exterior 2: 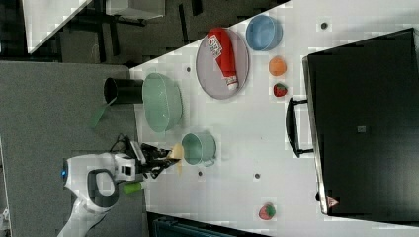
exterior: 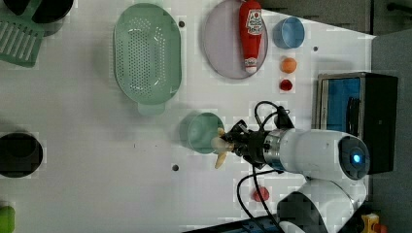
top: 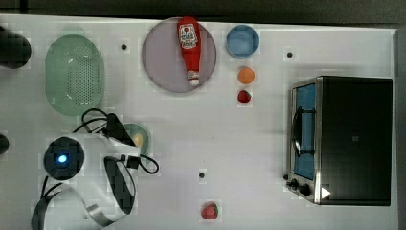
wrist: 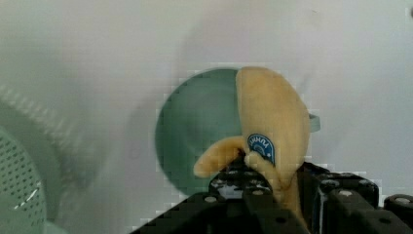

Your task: Pick Banana and place it in mug.

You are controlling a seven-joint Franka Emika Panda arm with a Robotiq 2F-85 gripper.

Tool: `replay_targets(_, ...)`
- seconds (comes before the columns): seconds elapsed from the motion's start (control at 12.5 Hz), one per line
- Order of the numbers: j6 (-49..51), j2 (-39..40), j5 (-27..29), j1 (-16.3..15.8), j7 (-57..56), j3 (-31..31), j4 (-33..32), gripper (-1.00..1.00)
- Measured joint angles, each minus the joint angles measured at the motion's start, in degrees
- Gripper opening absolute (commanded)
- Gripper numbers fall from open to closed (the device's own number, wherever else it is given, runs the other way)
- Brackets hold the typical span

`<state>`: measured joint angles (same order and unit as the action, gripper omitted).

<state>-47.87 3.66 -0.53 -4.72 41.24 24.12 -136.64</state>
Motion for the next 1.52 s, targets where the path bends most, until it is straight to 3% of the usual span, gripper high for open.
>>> replay_targets(0.48, -2.38, 2.65, -0.37, 0.7, 1.59, 0.11, -0.56, 0.93)
replay_targets(0.8, -3.61, -1.49, 0.42, -0.8, 2.35, -0.29, -0.34, 1.0)
replay_targets(1.04, 4.17, -5.82, 0.2, -0.14, 0.56, -3.36, 1.68, 1.0)
replay_targets(1.2, 16.37, -8.35, -0.12, 0.19, -3.97, -6.22, 6.38, 1.0)
replay_targets(1.52, 31.08, -14.13, -1.04, 1.16, -14.77, -16.49, 19.02, 1.0)
